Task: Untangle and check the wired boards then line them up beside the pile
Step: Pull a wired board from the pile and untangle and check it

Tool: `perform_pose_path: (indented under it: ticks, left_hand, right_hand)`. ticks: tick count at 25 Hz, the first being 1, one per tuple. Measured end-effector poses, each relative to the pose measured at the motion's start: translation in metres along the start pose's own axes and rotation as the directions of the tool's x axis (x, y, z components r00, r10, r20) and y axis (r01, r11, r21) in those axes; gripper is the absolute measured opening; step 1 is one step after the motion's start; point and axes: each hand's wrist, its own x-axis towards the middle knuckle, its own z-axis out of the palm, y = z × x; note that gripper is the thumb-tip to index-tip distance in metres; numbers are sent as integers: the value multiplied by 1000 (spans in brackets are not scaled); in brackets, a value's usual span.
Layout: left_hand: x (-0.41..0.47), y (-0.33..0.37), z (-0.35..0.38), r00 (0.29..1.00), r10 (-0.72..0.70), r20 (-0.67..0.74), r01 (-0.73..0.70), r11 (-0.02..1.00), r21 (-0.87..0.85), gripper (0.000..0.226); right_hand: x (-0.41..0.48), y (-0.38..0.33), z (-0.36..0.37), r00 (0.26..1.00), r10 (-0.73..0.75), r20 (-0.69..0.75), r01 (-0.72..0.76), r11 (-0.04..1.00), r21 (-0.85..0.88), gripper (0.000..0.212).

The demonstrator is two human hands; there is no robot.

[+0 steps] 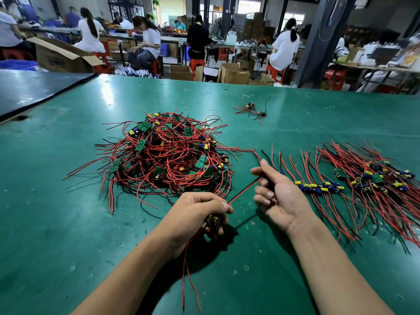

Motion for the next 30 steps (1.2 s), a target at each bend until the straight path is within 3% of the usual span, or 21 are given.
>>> perform_pose_path:
  ticks: [6,13,19,22,25,27,28,30]
  left_hand:
    - [1,-1,0,999,-30,28,30,1000,8,13]
    - [2,0,0,999,-30,-21,28,995,-99,11]
    - [6,4,-4,999,3,-44,-15,966,-258,14]
    - [6,9,-7,997,73,0,-67,915,-397,34]
    - [7,10,-8,982,181,-58,-188,886,-423,46]
    - [7,11,-7,966,233,-110,-258,892,-372,49]
    - [7,12,-7,959,253,-128,-282,896,-343,48]
    - [6,14,-7,947,273,-170,-317,884,-344,46]
  right_hand:
    - [3,7,-2,985,-170,-31,164,976,-142,25]
    - [1,6,2,984,-173,-44,161,967,-197,69]
    - [-1,14,1,985,-155,81,174,913,-369,21]
    - [-6,22,3,956,-157,249,274,783,-559,3]
    - [-13,27,7,895,-19,446,345,664,-664,13]
    - [-21,29,12,864,99,494,323,643,-695,20]
    - [-24,29,15,856,138,498,317,621,-717,34]
    - [-27,30,20,866,103,490,337,603,-723,51]
